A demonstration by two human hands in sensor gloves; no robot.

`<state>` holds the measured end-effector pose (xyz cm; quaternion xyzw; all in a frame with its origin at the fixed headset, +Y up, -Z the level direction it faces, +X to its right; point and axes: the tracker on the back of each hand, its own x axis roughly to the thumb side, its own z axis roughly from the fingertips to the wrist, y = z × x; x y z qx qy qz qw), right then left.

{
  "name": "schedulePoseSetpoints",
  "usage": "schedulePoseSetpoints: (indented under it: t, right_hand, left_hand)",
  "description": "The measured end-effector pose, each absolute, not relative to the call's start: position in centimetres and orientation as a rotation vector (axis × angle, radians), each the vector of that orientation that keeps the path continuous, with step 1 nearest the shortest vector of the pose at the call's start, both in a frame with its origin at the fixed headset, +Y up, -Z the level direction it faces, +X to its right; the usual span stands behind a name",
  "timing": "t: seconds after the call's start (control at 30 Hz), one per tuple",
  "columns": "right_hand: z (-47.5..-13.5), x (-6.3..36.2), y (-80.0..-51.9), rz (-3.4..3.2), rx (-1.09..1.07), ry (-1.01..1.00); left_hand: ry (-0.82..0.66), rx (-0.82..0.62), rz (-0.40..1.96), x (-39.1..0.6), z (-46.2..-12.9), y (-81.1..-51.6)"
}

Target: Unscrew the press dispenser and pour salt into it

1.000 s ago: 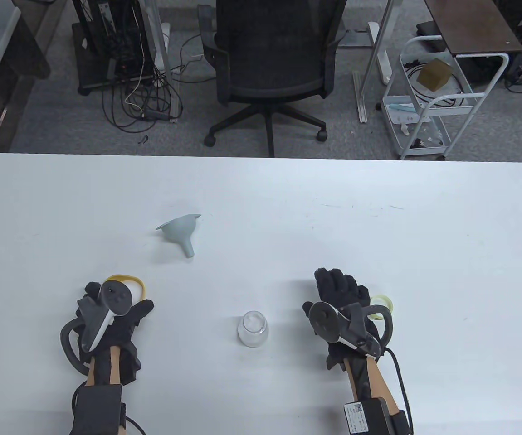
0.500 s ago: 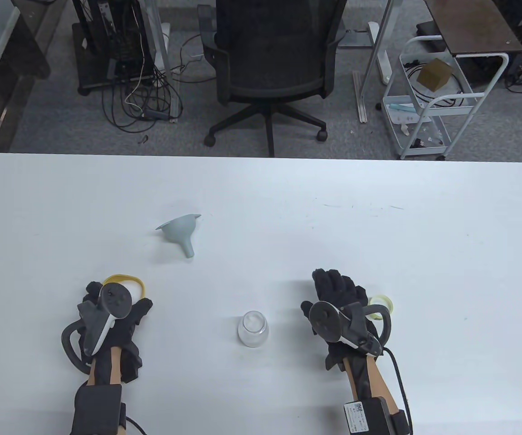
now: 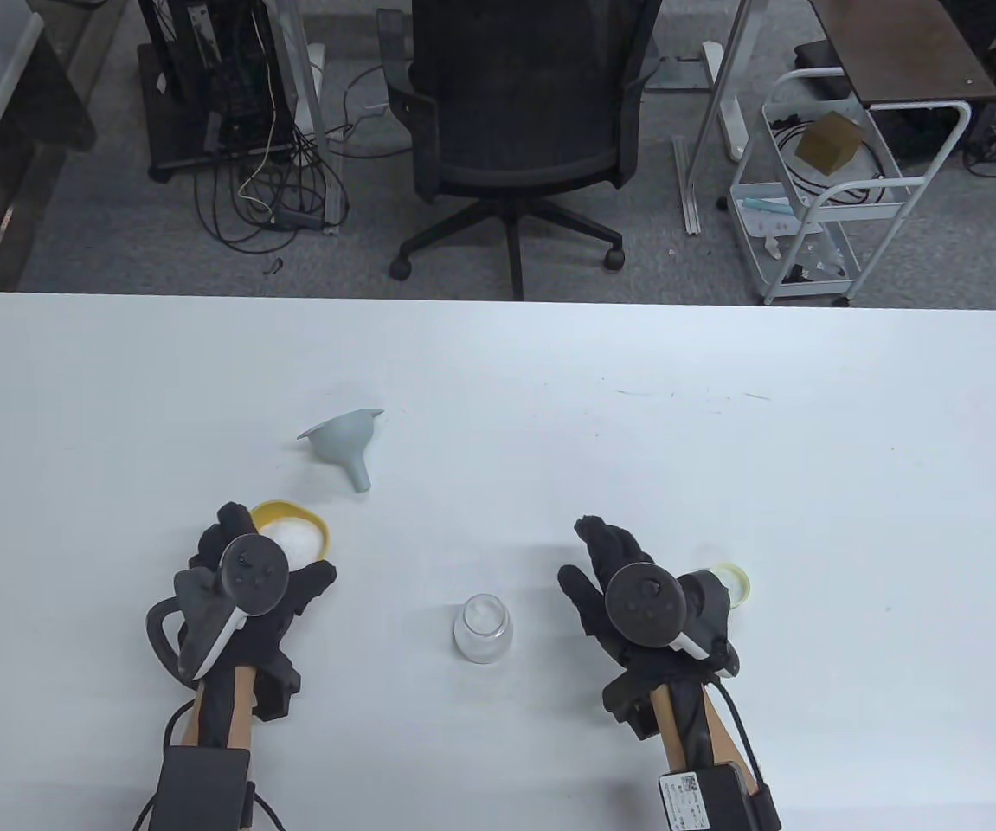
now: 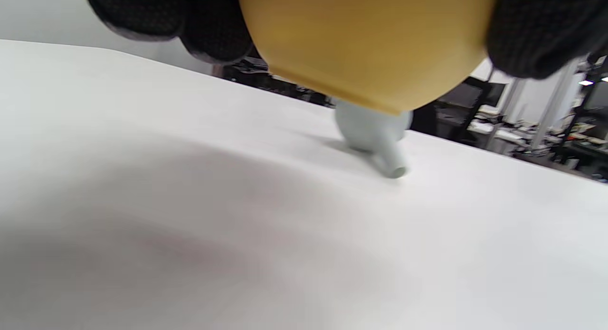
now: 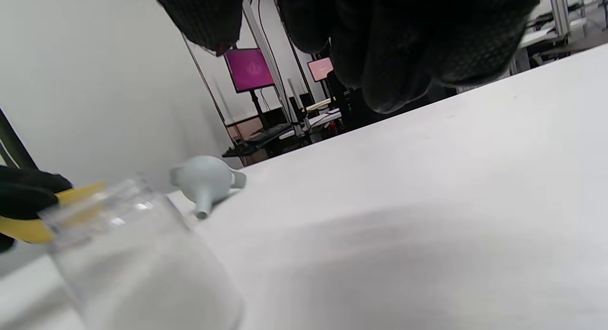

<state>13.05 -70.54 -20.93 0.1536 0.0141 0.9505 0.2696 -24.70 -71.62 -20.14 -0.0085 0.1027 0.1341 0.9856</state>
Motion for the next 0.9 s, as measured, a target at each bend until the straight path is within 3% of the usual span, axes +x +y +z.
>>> schedulePoseSetpoints:
  t: [0.2, 0.5, 0.9]
  right_hand:
    - [-20.2, 12.2, -69.8, 2.080, 0.430, 0.189]
    - [-19.3, 8.7, -71.2, 1.646, 0.541, 0.508]
    - [-19.1, 7.2, -73.0, 1.394, 0.535, 0.602]
  left_hand:
    - [-0.009, 0.031, 0.333, -20.9, -18.8, -68.4]
    - [-0.309, 0.034, 0.361, -15.6, -15.8, -65.2]
    - [-0.377, 0.018, 0.314, -14.0, -15.1, -65.2]
